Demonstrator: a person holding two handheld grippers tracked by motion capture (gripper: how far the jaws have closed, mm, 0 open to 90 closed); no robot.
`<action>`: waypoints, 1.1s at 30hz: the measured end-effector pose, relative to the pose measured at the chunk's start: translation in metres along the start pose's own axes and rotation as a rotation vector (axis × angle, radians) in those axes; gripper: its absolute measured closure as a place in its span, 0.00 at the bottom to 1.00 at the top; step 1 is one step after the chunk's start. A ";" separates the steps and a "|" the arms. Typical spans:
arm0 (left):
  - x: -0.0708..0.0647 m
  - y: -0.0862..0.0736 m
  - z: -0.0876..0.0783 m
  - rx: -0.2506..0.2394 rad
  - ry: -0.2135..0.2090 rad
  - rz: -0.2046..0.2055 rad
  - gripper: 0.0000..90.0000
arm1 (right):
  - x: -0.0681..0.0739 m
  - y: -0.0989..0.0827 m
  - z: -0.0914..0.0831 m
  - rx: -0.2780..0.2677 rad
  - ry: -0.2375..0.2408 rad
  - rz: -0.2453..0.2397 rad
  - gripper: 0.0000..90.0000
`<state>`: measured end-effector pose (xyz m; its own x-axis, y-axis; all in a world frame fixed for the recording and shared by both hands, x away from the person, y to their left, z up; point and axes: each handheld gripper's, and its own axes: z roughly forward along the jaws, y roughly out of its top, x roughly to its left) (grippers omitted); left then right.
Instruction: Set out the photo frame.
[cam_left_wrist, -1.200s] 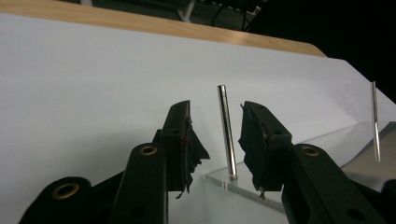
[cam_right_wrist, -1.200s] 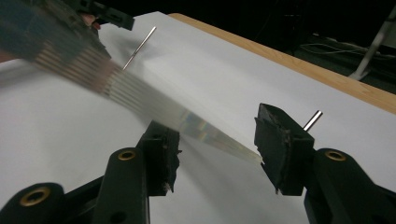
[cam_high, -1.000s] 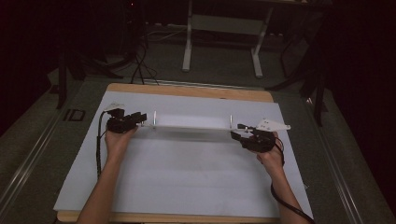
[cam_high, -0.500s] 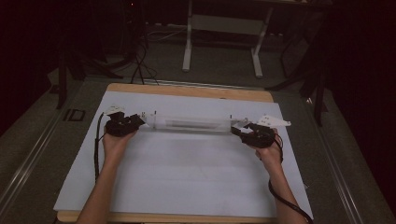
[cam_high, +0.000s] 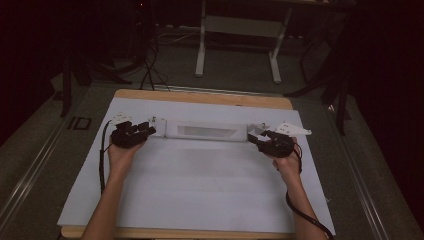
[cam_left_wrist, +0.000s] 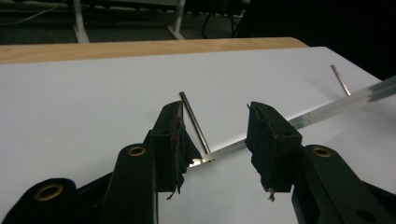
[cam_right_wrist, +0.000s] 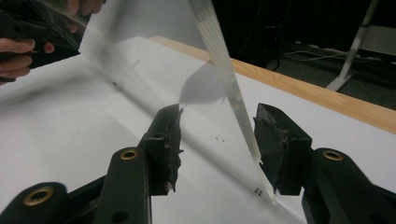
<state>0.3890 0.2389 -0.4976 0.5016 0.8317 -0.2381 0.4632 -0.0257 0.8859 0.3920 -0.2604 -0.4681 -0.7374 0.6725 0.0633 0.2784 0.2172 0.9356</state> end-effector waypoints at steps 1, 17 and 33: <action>0.000 0.000 -0.001 -0.001 -0.001 0.003 0.63 | 0.000 0.000 0.000 0.002 -0.003 -0.001 0.57; -0.010 -0.001 -0.015 -0.030 -0.066 0.087 0.60 | 0.000 0.002 0.003 -0.019 -0.039 0.012 0.57; -0.028 0.013 -0.006 -0.067 -0.047 0.191 0.49 | 0.000 0.003 0.004 -0.020 -0.047 0.021 0.57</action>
<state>0.3764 0.2187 -0.4765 0.6097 0.7886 -0.0805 0.3077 -0.1418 0.9409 0.3956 -0.2568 -0.4667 -0.7014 0.7096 0.0668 0.2809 0.1891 0.9409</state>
